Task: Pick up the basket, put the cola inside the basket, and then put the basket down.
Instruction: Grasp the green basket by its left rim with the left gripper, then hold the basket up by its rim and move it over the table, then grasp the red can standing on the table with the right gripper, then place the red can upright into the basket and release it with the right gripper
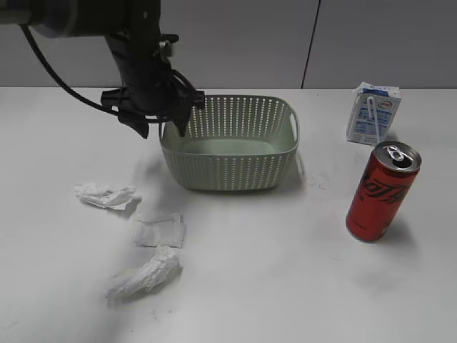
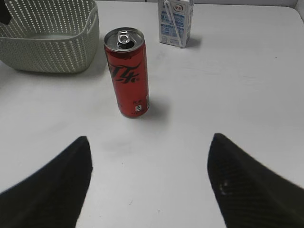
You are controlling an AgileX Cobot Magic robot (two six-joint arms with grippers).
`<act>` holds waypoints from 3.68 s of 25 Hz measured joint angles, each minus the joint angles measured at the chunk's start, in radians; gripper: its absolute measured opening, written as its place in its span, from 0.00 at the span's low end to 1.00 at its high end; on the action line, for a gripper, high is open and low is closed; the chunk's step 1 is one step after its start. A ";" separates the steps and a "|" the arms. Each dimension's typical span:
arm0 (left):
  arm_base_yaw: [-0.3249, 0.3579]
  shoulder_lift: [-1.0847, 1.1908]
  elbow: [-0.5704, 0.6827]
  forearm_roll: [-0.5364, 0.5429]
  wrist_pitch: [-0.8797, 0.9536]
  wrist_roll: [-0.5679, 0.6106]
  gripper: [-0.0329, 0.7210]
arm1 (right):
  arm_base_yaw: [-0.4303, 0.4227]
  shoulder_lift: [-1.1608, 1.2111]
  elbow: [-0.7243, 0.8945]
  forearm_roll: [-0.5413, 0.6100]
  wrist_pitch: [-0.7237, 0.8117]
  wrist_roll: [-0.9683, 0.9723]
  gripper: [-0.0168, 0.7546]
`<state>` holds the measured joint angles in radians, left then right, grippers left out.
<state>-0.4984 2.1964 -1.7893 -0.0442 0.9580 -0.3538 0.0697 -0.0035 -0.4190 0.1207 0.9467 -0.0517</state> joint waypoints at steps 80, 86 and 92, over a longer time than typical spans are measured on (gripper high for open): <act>-0.074 -0.216 0.210 -0.091 0.035 -0.011 0.04 | 0.199 1.725 -0.759 -0.074 0.005 0.210 0.68; -0.074 -0.216 0.211 -0.094 0.034 -0.011 0.04 | 0.199 1.699 -0.845 -0.075 0.108 0.213 0.68; -0.074 -0.216 0.212 -0.108 0.020 -0.012 0.04 | 0.229 1.592 -1.140 -0.080 0.230 0.192 0.68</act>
<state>-0.5726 1.9802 -1.5777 -0.1519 0.9785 -0.3656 0.2986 1.5883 -1.5587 0.0412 1.1770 0.1401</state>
